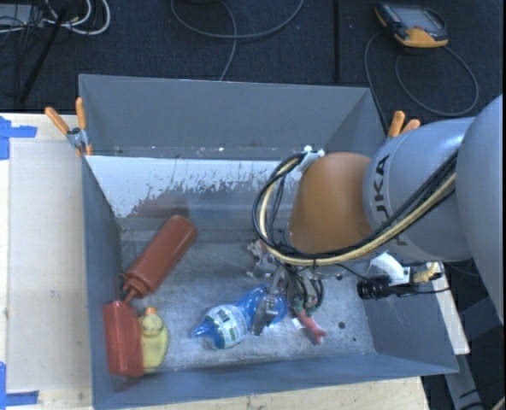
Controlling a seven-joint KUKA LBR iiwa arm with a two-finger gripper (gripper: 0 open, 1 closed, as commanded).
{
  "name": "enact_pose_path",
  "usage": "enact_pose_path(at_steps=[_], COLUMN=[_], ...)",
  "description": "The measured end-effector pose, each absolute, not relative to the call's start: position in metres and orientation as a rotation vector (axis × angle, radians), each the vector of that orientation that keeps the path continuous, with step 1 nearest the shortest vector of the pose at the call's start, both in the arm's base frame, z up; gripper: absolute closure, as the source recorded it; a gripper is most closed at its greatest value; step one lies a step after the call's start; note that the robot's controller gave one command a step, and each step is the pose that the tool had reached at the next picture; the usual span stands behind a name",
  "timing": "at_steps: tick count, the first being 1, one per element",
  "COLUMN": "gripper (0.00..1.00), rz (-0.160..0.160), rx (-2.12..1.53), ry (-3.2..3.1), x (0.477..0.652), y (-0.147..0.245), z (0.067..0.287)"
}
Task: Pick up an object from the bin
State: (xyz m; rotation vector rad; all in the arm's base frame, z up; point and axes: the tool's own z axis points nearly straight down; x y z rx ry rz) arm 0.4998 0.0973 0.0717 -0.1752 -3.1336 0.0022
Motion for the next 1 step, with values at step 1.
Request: enact_pose_path(at_steps=[1], gripper=[0.0], rz=[0.002], rx=[-0.175], ry=[-3.134], x=[0.4998], y=[0.0973], z=[0.0717])
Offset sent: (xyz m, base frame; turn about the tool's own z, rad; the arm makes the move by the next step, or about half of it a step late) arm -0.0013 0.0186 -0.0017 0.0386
